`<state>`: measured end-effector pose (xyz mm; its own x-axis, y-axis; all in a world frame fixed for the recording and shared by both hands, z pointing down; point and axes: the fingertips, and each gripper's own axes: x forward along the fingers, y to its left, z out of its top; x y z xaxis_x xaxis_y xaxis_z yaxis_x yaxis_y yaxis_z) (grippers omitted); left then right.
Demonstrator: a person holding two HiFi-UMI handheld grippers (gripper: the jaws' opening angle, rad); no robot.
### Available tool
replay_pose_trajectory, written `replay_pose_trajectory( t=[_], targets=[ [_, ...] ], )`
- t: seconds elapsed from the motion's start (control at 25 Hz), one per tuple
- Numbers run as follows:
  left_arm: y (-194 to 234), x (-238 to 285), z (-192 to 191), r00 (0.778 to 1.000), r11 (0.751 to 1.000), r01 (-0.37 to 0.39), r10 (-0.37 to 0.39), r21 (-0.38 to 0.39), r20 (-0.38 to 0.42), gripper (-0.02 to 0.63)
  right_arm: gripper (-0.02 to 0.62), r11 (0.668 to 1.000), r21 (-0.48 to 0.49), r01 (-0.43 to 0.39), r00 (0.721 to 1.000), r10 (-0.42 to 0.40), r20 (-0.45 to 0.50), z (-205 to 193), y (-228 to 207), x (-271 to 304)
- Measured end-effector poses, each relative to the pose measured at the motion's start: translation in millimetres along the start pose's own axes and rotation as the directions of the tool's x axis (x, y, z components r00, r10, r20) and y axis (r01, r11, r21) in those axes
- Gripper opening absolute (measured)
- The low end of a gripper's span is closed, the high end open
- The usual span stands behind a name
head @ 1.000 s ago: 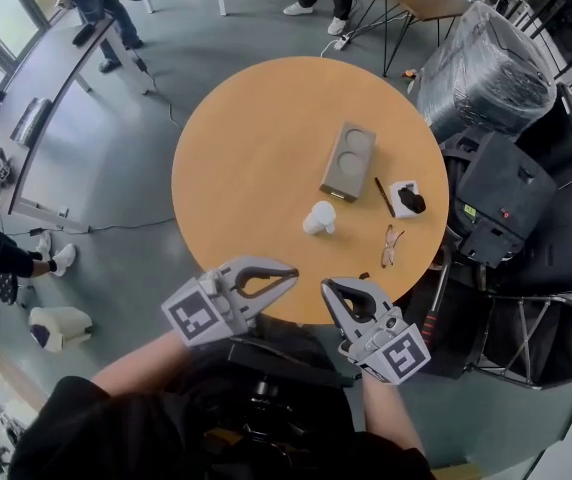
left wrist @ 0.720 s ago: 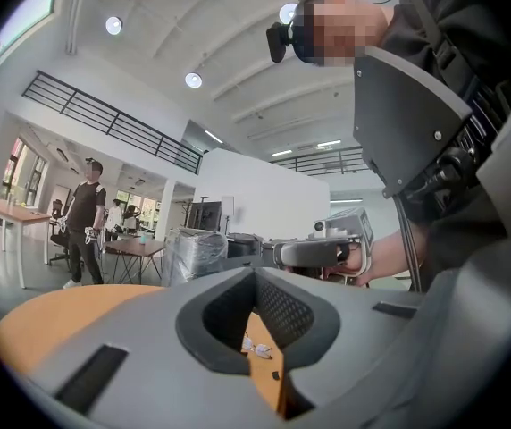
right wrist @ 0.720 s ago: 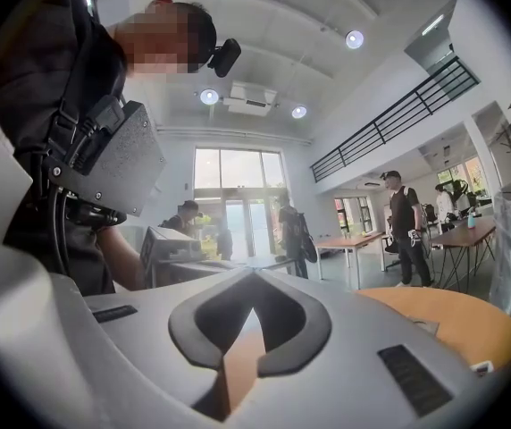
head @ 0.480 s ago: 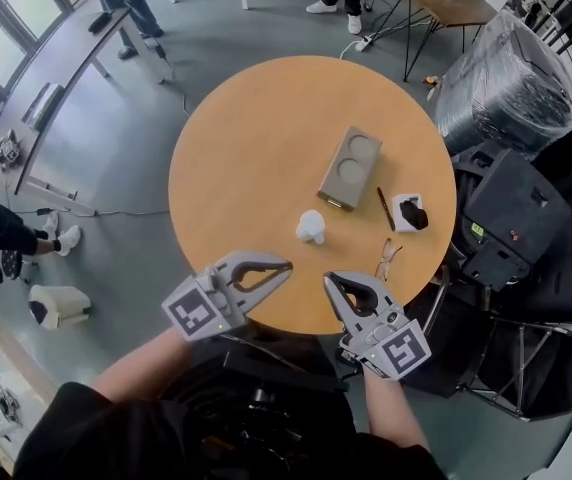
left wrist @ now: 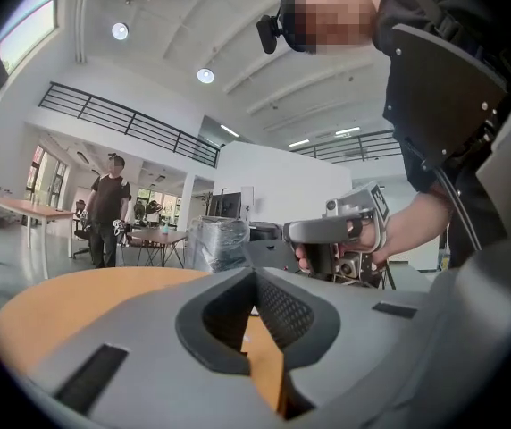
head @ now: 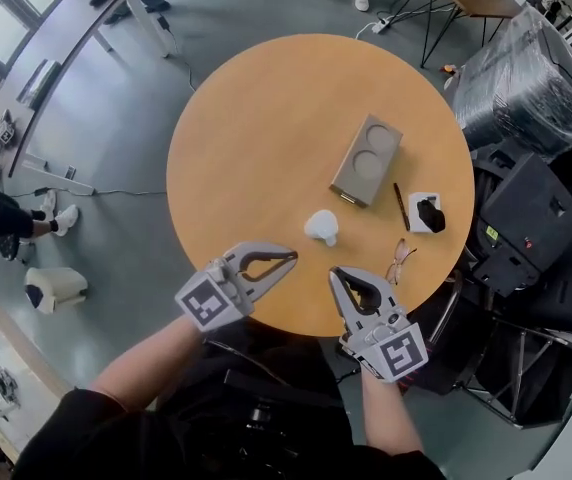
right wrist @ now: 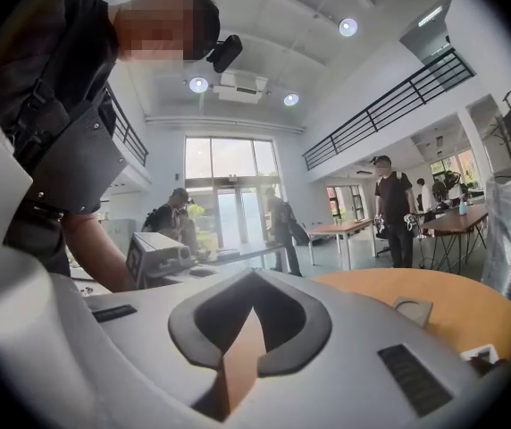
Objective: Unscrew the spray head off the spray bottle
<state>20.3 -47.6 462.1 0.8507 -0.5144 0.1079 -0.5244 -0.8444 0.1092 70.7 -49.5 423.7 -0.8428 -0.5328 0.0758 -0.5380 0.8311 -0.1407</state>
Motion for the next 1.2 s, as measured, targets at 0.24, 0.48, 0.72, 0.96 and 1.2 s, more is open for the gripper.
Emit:
replay_pose_trajectory(
  t=[0.24, 0.48, 0.72, 0.96, 1.2],
  targets=[
    [47, 14, -76, 1.000, 1.000, -0.015, 0.015, -0.018, -0.013, 0.006, 0.009, 0.997, 0.010, 0.073, 0.997, -0.072, -0.020, -51, -29, 31],
    [82, 37, -155, 0.998, 0.999, -0.036, 0.034, -0.038, -0.059, 0.011, 0.092, 0.990, 0.037, 0.139, 0.990, -0.138, -0.030, -107, -62, 44],
    [96, 55, -217, 0.997, 0.999, -0.034, 0.033, -0.016, -0.065, 0.139, 0.104, 0.986, 0.035, 0.162, 0.986, -0.161, -0.036, -154, -77, 53],
    [100, 78, -257, 0.997, 0.999, -0.018, 0.016, -0.031, -0.074, 0.251, 0.140, 0.981, 0.028, 0.194, 0.980, -0.192, -0.044, -179, -92, 55],
    [102, 103, -282, 0.995, 1.000, 0.016, -0.016, 0.007, -0.098, 0.308, 0.158, 0.978, 0.036, 0.208, 0.977, -0.206, -0.054, -196, -100, 51]
  ],
)
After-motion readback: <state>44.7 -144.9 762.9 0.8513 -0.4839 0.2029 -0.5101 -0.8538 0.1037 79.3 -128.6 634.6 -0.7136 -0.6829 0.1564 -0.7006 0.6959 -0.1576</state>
